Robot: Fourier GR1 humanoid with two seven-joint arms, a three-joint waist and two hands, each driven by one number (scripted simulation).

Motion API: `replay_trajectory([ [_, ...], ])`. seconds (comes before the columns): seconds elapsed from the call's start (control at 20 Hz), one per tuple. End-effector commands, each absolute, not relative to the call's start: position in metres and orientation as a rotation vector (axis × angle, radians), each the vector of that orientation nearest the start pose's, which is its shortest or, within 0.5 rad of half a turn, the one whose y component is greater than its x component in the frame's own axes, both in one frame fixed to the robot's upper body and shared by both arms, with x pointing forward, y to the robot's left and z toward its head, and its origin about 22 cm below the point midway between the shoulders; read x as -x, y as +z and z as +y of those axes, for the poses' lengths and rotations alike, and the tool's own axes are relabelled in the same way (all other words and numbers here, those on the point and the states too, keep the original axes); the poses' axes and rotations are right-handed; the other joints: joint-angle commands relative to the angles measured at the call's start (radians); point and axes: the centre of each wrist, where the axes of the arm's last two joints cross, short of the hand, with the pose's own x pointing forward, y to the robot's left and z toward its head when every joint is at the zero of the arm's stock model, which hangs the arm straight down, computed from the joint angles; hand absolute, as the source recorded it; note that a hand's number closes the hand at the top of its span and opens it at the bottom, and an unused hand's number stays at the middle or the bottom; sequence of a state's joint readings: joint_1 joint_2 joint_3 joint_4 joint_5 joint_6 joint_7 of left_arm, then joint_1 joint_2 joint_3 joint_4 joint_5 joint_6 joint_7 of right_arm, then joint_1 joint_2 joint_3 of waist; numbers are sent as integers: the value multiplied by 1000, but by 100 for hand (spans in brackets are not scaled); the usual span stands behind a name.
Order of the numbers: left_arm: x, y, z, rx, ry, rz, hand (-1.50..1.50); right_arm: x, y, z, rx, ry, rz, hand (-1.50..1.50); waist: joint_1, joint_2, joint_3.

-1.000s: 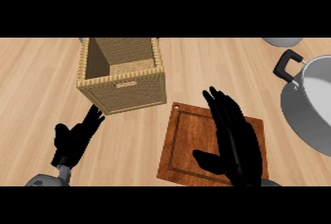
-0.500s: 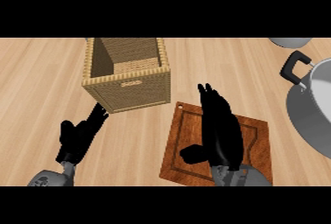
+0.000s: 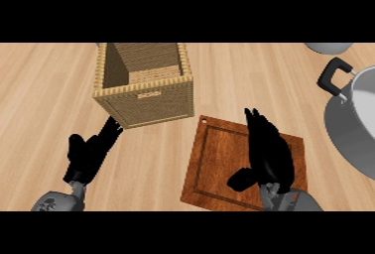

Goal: Pick the sweet potato from the cutting board and place it in the pot

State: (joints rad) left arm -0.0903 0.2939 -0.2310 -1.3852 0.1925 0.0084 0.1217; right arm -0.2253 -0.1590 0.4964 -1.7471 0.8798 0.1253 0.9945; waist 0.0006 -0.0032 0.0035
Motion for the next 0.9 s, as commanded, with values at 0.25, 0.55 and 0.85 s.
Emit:
replay_trajectory([
  [0.25, -270, -31, 229, 40, -279, -1274, 0, -237, 81, -179, 908, 785, -1083, -150, -5, 4, -4],
  [0.55, -259, -30, 233, 42, -265, -1264, 0, -208, 78, -186, 720, 723, -1169, -150, -10, 2, -3],
  [0.85, -251, -23, 236, 52, -293, -1285, 0, -229, 50, -190, 595, 632, -1231, -150, 1, 3, -3],
])
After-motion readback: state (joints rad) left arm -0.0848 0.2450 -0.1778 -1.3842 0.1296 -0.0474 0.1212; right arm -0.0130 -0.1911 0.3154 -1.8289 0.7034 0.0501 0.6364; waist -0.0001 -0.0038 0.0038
